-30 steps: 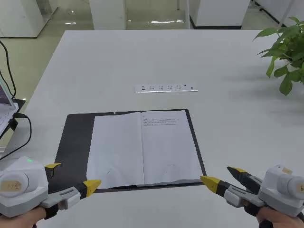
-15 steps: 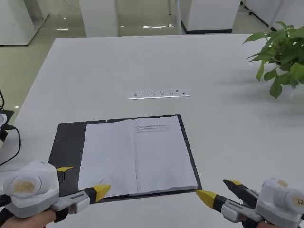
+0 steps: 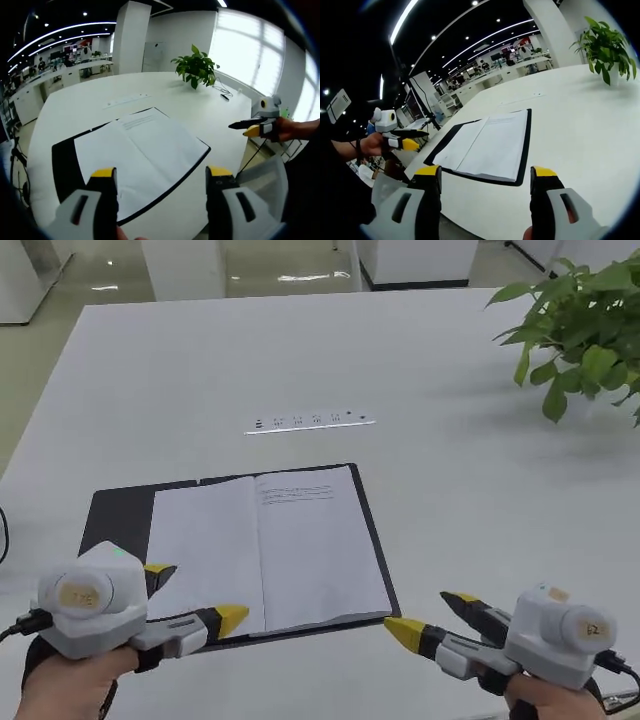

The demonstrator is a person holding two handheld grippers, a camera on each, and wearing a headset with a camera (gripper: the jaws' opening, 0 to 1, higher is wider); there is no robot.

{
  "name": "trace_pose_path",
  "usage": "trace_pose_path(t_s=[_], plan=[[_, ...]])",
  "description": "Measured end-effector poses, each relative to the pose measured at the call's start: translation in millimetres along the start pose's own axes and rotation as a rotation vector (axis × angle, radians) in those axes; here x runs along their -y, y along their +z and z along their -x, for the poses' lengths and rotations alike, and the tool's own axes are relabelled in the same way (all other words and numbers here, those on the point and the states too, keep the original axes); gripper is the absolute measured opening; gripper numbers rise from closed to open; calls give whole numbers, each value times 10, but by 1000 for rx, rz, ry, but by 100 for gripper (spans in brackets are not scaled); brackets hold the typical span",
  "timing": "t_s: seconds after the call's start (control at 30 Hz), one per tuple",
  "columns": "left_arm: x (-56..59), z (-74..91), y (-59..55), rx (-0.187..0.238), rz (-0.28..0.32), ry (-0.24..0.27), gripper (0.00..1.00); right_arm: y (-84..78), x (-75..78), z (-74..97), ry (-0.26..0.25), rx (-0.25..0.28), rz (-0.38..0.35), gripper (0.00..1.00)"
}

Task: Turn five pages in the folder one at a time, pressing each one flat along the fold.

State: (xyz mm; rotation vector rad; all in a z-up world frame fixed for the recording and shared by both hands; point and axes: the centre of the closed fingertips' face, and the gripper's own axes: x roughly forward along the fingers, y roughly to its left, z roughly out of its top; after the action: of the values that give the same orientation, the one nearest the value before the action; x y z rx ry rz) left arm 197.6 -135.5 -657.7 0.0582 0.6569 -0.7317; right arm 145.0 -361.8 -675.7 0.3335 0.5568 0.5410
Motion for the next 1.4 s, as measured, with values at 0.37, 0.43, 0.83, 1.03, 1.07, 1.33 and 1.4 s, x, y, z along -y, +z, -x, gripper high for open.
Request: trace_pose_path(t_s=[0.37,0.43,0.83,1.03,1.07,1.33,1.4], plan=[[197,-292,96,-34,-36,-51,71,-101,122,27,2,-26,-18,69],[260,-342,106,-45,-54,-68,71,-108,147,34,2,-25,-29,69],[561,-757,124,-132,-178,-164,70,-185,159,40,29,-57,-37,69],[608,-1014,121,-158,-197,-178,68,-210,147,11,44,-74,-33,67],[620,-1053,120,-158,-192,-183,68,-215,156,5,43,-74,-36,67],[664,-1456,-72,-228,-249,-185,67,-276,209,-7,41,-91,-49,66],[690,-1543,-117,-237,-254,-179,68,-286,229,-6,37,-92,-56,66]])
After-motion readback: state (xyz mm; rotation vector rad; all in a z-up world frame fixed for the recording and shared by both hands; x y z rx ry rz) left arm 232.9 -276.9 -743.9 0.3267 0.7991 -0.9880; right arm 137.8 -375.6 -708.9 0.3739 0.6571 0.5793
